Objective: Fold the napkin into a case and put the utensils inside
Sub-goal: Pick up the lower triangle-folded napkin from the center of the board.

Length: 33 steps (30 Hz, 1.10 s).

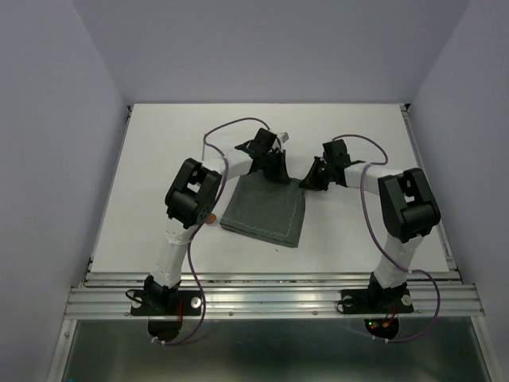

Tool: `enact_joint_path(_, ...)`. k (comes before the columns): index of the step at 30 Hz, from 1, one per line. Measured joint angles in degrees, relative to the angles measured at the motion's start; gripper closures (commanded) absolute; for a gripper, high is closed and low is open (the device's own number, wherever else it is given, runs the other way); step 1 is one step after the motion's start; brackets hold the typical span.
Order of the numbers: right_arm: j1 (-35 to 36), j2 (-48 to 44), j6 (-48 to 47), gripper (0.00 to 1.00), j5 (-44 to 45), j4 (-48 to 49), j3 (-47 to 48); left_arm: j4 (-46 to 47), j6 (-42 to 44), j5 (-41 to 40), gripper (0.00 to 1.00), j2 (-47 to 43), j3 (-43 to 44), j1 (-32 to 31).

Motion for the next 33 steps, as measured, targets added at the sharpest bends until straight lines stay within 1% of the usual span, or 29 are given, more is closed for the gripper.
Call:
enact_joint_path(17,5.18,0.0,0.92,0.99,1.49,-2.95,6.25,0.85,-0.44,0.31,1.0,0.02,-0.48,0.35)
enact_joint_path(33,7.52,0.52,2.62,0.99,3.58,-6.03,9.77,2.16,-1.09,0.7,1.0,-0.02,-1.25,0.46)
